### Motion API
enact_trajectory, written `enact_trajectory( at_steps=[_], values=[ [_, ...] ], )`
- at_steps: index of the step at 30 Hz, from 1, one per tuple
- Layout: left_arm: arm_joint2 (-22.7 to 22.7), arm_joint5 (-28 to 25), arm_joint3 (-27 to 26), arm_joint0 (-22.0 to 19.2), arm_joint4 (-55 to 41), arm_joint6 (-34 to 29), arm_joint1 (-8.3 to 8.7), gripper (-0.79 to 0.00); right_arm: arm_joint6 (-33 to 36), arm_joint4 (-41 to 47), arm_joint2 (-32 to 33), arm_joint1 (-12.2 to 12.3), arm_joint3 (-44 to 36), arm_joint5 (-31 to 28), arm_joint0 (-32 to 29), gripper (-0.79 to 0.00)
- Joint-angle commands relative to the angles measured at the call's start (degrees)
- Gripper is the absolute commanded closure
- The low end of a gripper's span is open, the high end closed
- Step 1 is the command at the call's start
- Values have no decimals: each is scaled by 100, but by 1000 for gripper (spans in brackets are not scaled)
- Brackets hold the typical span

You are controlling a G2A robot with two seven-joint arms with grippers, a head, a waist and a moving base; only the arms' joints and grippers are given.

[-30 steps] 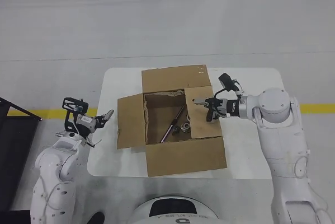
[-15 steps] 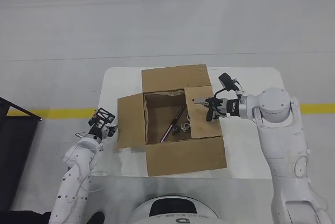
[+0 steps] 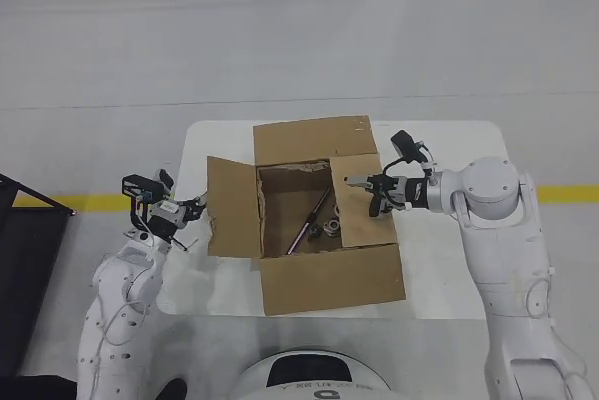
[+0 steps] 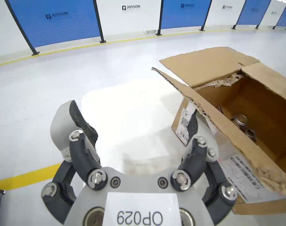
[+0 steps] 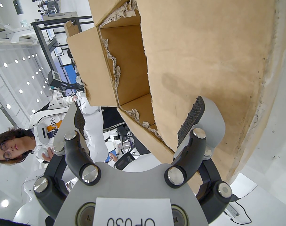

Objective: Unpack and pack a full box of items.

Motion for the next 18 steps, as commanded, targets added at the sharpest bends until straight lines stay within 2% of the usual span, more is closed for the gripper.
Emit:
enact_trajectory(
  at_steps=[1,8,18],
  values=[
    [133,34,-113,11,88,41,-1,-785,0,0,0,0,0,0,0,-785],
    [709,328,-354,-249,613,-426,-10,-785,0,0,0,0,0,0,0,-785],
    [1366,546,-235,-476,882,-1204,-30,-785,0,0,0,0,0,0,0,-785]
  ],
)
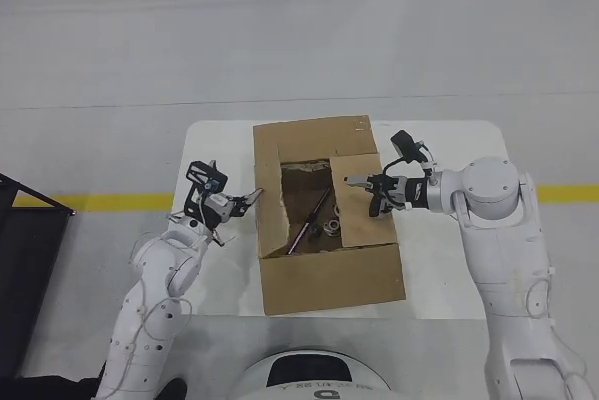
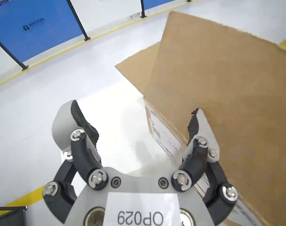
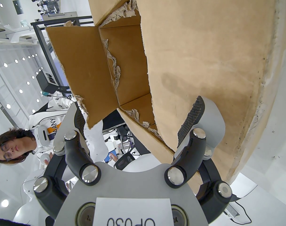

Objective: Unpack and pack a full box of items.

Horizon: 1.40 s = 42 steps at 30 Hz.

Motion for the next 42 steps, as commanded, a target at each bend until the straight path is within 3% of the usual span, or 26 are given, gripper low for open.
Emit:
enact_trajectory(
  at_steps=[1,9,38,42],
  values=[
    [76,36,47,-4,-7,-119,-2,-785,0,0,0,0,0,0,0,-785],
    [296,104,81,20,60,-231,12,-785,0,0,0,0,0,0,0,-785],
    [206,189,-30,53,-282,-46,30,-785,0,0,0,0,0,0,0,-785],
    [-183,667,-32,-59,-427,96,49,-785,0,0,0,0,0,0,0,-785]
  ],
)
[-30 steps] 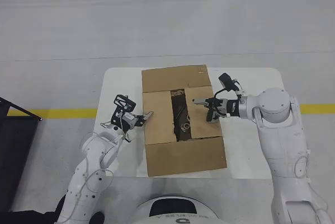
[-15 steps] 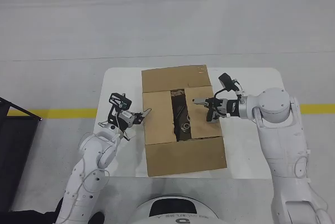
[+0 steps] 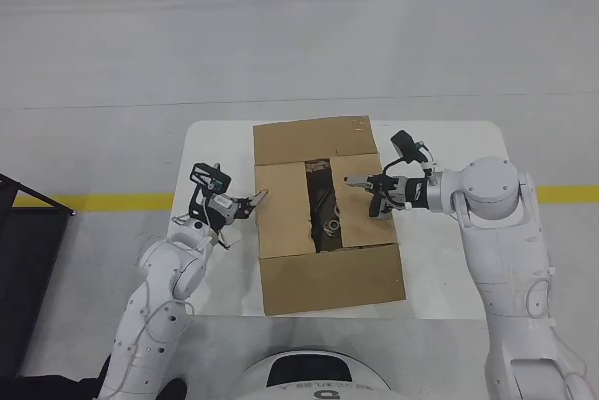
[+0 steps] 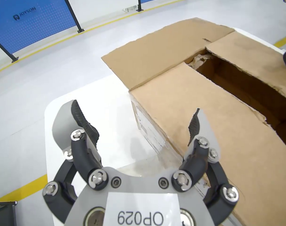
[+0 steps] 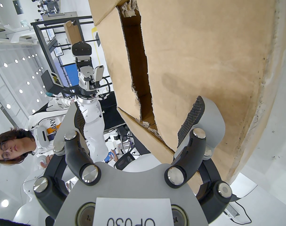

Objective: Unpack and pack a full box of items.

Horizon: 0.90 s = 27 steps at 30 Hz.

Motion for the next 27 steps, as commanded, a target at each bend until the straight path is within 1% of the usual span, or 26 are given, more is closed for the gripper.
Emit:
enact_trajectory(
  at_steps=[1,2,5,7,10,14,17,20,22,27],
  values=[
    [-238,238,49,-99,-147,8,12,-785,0,0,0,0,0,0,0,-785],
    [-359,322,113,-206,-203,-44,20,-785,0,0,0,0,0,0,0,-785],
    [-545,271,410,-602,-337,-246,47,-785,0,0,0,0,0,0,0,-785],
    [-634,340,778,-954,-414,-419,58,-785,0,0,0,0,0,0,0,-785],
    [-608,473,1371,-1474,-503,-674,54,-785,0,0,0,0,0,0,0,-785],
    [-360,428,2033,-2024,-418,-977,41,-785,0,0,0,0,0,0,0,-785],
    [-50,367,2491,-2349,-226,-1003,14,-785,0,0,0,0,0,0,0,-785],
    [273,309,2915,-2617,-198,-976,-37,-785,0,0,0,0,0,0,0,-785],
    [496,364,3251,-2829,-167,-988,-81,-785,0,0,0,0,0,0,0,-785],
    [873,504,3786,-3143,-271,-867,-185,-785,0,0,0,0,0,0,0,-785]
  ],
)
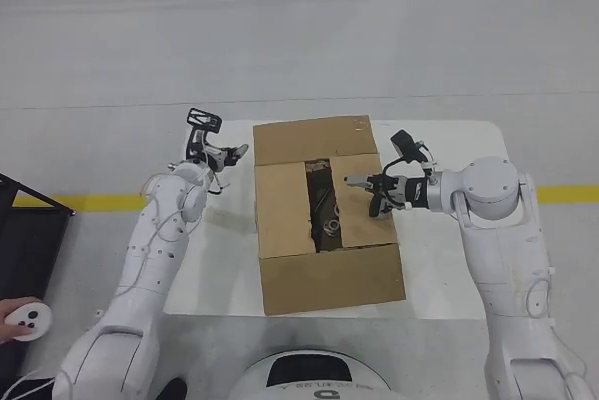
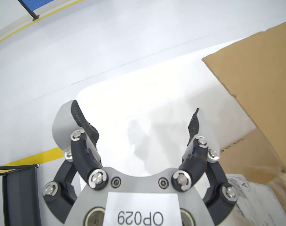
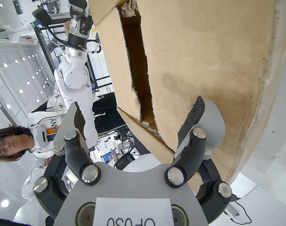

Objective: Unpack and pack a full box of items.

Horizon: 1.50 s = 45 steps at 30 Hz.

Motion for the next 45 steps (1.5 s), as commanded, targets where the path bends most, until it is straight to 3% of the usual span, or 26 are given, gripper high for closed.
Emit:
enact_trajectory(
  at_steps=[1,7,12,15,24,37,45],
  values=[
    [156,25,148,-112,-38,62,-42,-785,0,0,0,0,0,0,0,-785],
    [363,-52,52,-181,-148,690,-99,-785,0,0,0,0,0,0,0,-785],
    [67,-240,-423,269,-328,1589,-18,-785,0,0,0,0,0,0,0,-785],
    [-57,-378,-646,544,-301,1787,34,-785,0,0,0,0,0,0,0,-785],
    [-199,-1249,-1264,1271,-188,2099,174,-785,0,0,0,0,0,0,0,-785],
    [-536,-1269,-2088,1912,-226,2097,305,-785,0,0,0,0,0,0,0,-785],
    [-527,-1258,-2563,2057,-134,1932,347,-785,-226,1322,1198,126,-664,-1125,-900,-785]
  ],
)
